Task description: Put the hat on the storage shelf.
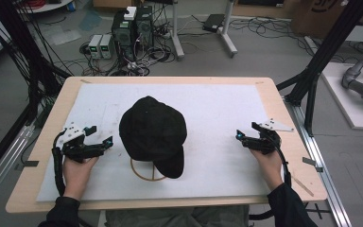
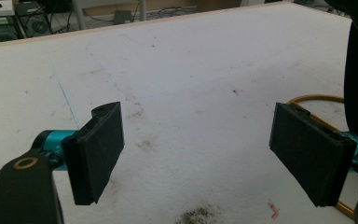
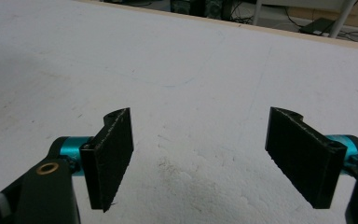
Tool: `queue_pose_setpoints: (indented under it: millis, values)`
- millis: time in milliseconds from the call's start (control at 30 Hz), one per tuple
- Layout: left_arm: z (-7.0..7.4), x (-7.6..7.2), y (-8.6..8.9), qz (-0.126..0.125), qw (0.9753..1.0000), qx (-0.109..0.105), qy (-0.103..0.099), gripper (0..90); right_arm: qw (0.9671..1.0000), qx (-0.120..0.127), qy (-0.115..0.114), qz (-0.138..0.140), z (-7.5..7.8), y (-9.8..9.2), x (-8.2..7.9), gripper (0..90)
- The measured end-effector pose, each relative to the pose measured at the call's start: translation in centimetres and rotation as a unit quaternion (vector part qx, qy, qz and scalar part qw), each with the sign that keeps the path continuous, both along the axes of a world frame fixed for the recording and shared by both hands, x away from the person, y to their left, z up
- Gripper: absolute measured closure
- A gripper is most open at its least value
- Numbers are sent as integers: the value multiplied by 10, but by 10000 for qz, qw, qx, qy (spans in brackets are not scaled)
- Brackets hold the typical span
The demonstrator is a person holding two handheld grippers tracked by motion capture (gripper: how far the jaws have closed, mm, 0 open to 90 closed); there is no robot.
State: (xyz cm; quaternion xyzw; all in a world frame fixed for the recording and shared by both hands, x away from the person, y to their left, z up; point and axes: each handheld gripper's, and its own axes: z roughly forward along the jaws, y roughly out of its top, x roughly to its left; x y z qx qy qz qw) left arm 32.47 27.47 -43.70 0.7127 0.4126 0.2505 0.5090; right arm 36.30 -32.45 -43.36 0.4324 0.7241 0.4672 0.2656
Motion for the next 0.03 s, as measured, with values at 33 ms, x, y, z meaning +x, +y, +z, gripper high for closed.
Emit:
queue_pose_setpoints:
  millis: [33]
  values:
    - [-1, 0, -1, 7, 10000, -12, 11, 178, 10000, -11, -5, -12, 0, 0, 0, 227]
